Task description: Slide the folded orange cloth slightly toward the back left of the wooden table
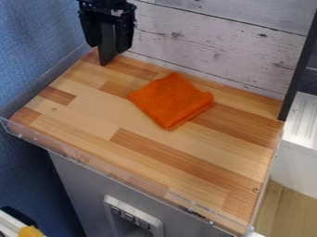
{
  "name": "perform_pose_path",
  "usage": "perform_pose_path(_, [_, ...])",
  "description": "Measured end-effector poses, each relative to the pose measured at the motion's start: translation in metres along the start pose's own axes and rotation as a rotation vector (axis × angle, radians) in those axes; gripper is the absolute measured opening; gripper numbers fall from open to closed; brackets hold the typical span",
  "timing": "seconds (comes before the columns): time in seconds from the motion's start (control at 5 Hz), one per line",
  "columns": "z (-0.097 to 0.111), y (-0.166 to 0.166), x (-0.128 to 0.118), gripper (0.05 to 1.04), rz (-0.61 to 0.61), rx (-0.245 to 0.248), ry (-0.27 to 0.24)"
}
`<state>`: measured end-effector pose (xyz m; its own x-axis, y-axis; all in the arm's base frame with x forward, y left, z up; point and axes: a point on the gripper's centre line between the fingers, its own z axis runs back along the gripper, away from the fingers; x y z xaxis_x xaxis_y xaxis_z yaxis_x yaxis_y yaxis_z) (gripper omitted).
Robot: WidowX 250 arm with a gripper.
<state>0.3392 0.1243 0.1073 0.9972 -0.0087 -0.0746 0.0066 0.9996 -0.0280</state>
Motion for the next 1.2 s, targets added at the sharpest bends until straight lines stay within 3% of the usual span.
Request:
perform_pose_path(0.4, [-0.012, -0.023, 0.006, 0.996, 0.018, 0.001, -0.003])
perform_pose_path(1.2, [-0.023, -0.102, 0.013, 0.996, 0.065, 0.05, -0.12])
